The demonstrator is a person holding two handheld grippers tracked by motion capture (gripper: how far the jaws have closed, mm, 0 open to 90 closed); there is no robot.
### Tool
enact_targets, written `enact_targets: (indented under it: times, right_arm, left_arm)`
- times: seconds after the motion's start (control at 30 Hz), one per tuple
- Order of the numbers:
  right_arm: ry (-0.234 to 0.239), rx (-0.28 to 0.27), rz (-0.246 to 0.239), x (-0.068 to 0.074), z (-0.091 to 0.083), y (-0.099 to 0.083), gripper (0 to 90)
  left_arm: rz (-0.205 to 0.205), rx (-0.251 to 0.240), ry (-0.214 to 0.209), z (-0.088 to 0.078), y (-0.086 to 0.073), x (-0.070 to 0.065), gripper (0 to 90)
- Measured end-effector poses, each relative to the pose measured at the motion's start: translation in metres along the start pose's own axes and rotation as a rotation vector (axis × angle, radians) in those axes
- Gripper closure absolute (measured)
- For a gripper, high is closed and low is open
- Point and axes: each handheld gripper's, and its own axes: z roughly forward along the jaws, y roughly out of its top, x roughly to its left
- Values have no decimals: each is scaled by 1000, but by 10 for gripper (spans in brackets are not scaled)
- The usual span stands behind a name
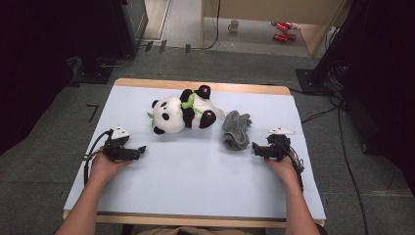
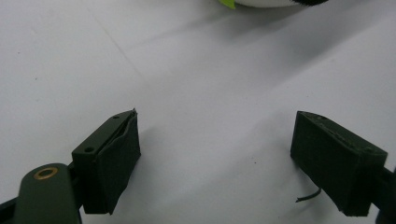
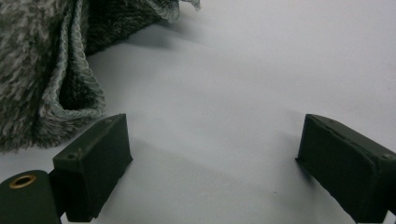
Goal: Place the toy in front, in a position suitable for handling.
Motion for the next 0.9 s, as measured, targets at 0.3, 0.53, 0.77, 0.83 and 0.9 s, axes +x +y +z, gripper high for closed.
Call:
enact_targets:
  times: [0.3,0.53,0.77,0.83,0.9]
  right_arm:
    - [0,-1,2,0,0,0,86]
    - [0,0,0,0,0,0,86]
    - [-1,0,0,0,0,0,86]
    - [-1,0,0,0,0,0,86]
    - [-1,0,0,0,0,0,86]
  left_arm:
    - [2,14,-3,0,2,0,154]
    - [-19,20,-23,-4,5,4,225]
    - [-48,2,-70,-8,12,5,267]
    - [-47,-4,-93,-10,15,6,300]
    - [-61,-13,-114,-11,19,6,305]
